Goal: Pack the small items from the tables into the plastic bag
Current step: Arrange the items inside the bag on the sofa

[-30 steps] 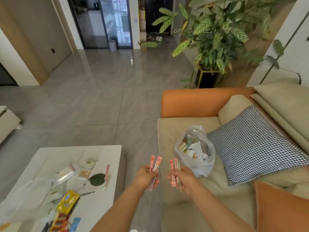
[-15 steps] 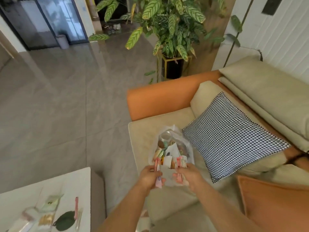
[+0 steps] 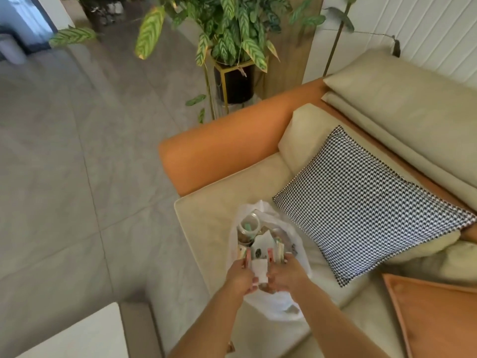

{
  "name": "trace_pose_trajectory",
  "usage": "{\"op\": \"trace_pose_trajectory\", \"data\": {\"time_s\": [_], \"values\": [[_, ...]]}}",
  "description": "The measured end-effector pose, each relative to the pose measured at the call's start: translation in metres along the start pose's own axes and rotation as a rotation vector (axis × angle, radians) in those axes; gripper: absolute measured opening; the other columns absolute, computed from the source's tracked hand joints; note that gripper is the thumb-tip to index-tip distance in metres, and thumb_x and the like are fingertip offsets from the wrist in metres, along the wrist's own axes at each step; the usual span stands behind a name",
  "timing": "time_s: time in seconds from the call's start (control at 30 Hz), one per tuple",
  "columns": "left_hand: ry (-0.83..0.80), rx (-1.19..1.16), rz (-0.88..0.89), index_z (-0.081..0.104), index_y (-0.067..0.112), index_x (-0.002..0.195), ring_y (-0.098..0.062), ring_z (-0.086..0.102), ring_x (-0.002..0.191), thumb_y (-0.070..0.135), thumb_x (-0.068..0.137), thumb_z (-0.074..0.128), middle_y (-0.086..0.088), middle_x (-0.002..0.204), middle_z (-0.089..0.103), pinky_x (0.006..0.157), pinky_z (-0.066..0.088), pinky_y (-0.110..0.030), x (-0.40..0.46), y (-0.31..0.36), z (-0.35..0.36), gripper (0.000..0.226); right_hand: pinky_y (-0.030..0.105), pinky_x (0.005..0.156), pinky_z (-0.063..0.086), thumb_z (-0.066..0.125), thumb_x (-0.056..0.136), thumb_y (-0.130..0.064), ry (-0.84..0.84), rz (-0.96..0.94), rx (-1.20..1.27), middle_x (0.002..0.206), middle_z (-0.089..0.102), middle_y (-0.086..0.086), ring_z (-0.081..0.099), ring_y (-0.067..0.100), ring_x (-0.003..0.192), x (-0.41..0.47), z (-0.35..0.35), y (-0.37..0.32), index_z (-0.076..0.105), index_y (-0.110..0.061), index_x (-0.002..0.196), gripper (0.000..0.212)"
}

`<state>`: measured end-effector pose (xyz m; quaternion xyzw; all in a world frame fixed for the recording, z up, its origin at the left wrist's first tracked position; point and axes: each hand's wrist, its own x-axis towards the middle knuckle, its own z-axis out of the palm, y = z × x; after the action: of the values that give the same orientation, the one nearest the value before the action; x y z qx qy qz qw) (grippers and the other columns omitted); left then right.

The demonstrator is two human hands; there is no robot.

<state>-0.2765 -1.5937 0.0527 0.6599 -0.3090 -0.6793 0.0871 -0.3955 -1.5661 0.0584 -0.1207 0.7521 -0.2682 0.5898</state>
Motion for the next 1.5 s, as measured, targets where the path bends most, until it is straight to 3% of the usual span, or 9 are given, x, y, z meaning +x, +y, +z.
{"op": "trace_pose_trajectory", "data": {"time_s": [0.1,0.43,0.57,0.7,0.87,1.1,1.23,1.37,1.5], "values": [[-0.045,-0.012,-0.005,0.046,0.010,0.130,-0.021,0.059,0.084,-0.006,0.086,0.047,-0.015,0.114,0.059,0.075,0.054,-0.034,0.010,0.007,-0.003,0.047,0.046,0.085,0.056,0.060,0.081,0.002,0.056,0.047,-0.055,0.122,0.058,0.016,0.064,0.032,0.095,0.009,0.002,-0.008,0.036,-0.016,0.139,0.065],[-0.045,0.056,0.028,0.051,0.012,0.125,-0.018,0.057,0.082,0.005,0.088,0.055,-0.008,0.098,0.060,0.068,0.048,-0.025,-0.009,-0.010,0.003,0.038,0.024,0.054,0.056,0.056,0.086,0.004,-0.016,0.049,-0.018,0.094,0.061,0.017,0.058,0.023,0.074,-0.011,-0.003,0.012,0.042,-0.003,0.132,0.049],[-0.012,0.007,0.095,0.053,0.017,0.099,-0.013,0.056,0.066,0.001,0.086,0.056,-0.005,0.083,0.058,0.059,0.044,-0.023,-0.041,-0.020,0.007,0.021,0.043,0.091,0.051,0.050,0.088,0.004,-0.027,0.014,-0.077,0.115,0.061,0.024,0.058,0.023,0.085,-0.038,-0.011,0.024,0.048,-0.003,0.125,0.038],[0.015,0.042,0.129,0.053,0.020,0.082,-0.011,0.054,0.059,0.002,0.087,0.054,-0.001,0.074,0.055,0.054,0.039,-0.021,-0.083,-0.044,0.007,0.018,0.024,0.056,0.039,0.046,0.092,-0.002,-0.123,0.010,-0.093,0.077,0.053,0.007,0.047,0.014,0.063,-0.067,-0.017,0.043,0.055,-0.002,0.109,0.019],[0.121,0.067,0.144,0.052,0.008,0.117,-0.014,0.055,0.066,0.009,0.089,0.054,-0.010,0.097,0.057,0.058,0.040,-0.023,-0.129,-0.108,-0.016,0.028,0.032,0.074,0.042,0.051,0.086,-0.001,-0.130,-0.244,-0.506,0.086,0.055,0.007,0.053,0.022,0.086,-0.096,0.003,0.081,0.060,-0.010,0.088,0.013],[0.324,0.005,0.115,0.055,0.011,0.093,-0.007,0.050,0.058,0.009,0.089,0.057,0.001,0.075,0.052,0.039,0.035,-0.008,-0.188,-0.232,-0.079,0.005,0.023,0.063,0.040,0.054,0.082,-0.004,-0.323,-0.367,-0.968,0.071,0.054,0.003,0.053,0.018,0.076,-0.144,0.083,0.155,0.052,-0.018,0.066,0.021],[0.429,0.017,0.064,0.056,0.018,0.071,-0.016,0.056,0.065,0.020,0.087,0.061,-0.004,0.074,0.057,0.060,0.046,-0.023,-0.219,-0.299,-0.118,0.017,0.019,0.062,0.036,0.062,0.082,-0.007,-0.468,-0.438,-1.186,0.071,0.056,0.002,0.053,0.013,0.075,-0.171,0.141,0.201,0.059,-0.017,0.067,0.018],[0.531,-0.086,-0.030,0.068,0.001,0.090,-0.029,0.065,0.094,0.025,0.087,0.060,-0.019,0.098,0.068,0.086,0.048,-0.034,-0.248,-0.372,-0.149,0.026,0.016,0.047,0.036,0.060,0.082,-0.012,-0.572,-0.502,-1.356,0.059,0.049,-0.003,0.045,0.008,0.053,-0.207,0.198,0.247,0.056,-0.017,0.073,0.011],[0.573,-0.236,-0.107,0.068,0.016,0.085,-0.025,0.066,0.095,0.037,0.085,0.062,-0.006,0.100,0.069,0.085,0.050,-0.030,-0.280,-0.444,-0.174,0.022,0.025,0.072,0.042,0.057,0.085,-0.019,-0.677,-0.591,-1.561,0.096,0.066,0.013,0.061,0.020,0.091,-0.244,0.250,0.299,0.065,-0.009,0.095,0.016]]}}
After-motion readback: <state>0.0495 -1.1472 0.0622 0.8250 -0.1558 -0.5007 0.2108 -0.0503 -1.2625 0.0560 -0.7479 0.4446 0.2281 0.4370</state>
